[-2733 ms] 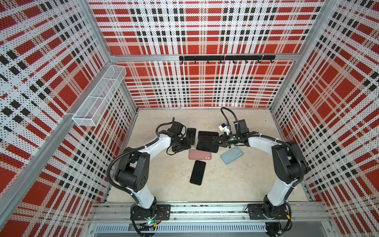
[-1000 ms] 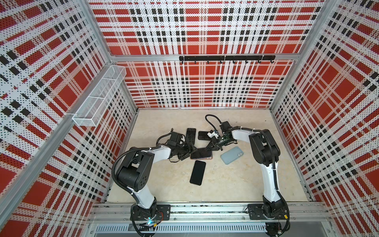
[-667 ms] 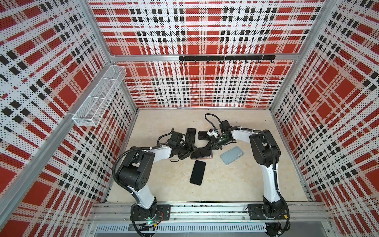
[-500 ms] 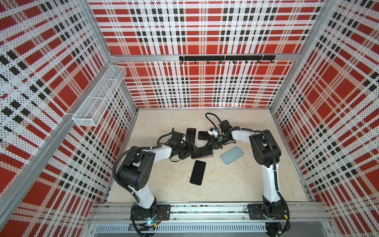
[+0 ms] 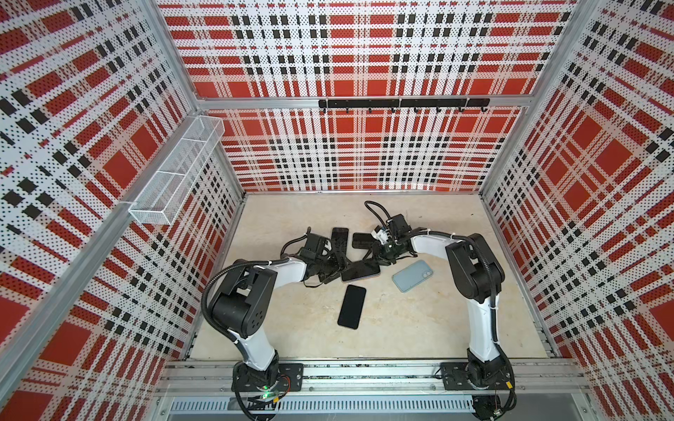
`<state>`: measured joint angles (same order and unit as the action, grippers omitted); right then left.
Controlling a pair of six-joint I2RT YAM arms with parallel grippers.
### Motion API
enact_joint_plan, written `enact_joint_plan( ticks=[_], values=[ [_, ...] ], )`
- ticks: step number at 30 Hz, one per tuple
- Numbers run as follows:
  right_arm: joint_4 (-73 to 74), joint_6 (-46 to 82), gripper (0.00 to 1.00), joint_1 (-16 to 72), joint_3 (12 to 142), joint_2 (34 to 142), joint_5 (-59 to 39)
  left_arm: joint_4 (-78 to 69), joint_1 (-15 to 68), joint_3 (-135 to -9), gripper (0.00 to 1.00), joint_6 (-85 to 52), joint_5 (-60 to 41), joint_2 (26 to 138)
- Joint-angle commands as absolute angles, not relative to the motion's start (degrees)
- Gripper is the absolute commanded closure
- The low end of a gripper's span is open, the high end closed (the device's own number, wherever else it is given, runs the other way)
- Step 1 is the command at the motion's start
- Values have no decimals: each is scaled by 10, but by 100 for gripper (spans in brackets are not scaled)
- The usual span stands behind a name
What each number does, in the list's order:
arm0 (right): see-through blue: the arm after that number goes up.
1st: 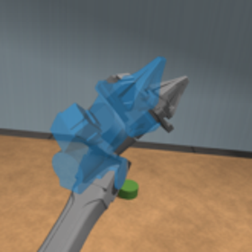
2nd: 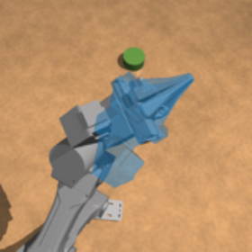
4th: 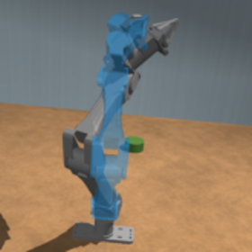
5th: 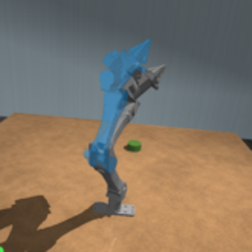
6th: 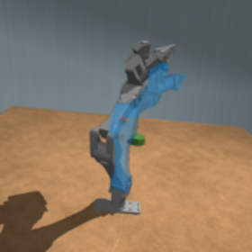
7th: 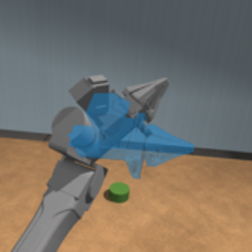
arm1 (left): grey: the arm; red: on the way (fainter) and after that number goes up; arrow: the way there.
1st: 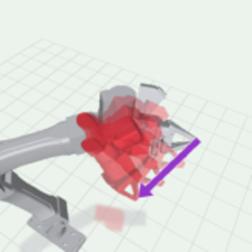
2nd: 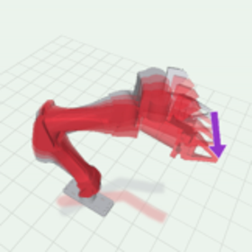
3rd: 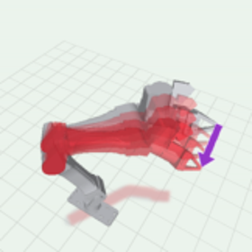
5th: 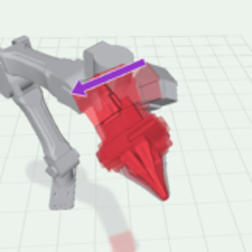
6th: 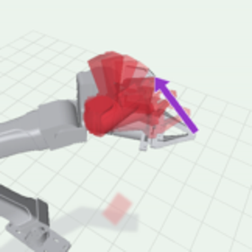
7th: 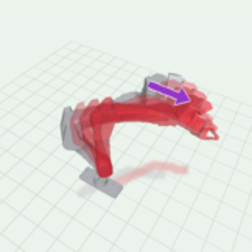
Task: Put the phone into the phone case
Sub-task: 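Press the blue phone down into the pink case with the right gripper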
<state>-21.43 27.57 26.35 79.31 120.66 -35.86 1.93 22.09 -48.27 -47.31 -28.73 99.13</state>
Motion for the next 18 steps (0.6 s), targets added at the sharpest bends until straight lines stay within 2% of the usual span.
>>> enact_joint_plan(
  ticks=[1,7,18],
  values=[
    [-209,263,54,269,782,1165,-282,5,228,-480,25,-475,-302,999],
    [-216,240,47,281,773,1135,-239,4,228,-475,25,-476,-302,994],
    [-224,216,49,286,731,1098,-179,4,226,-467,25,-476,-301,984]
  ],
)
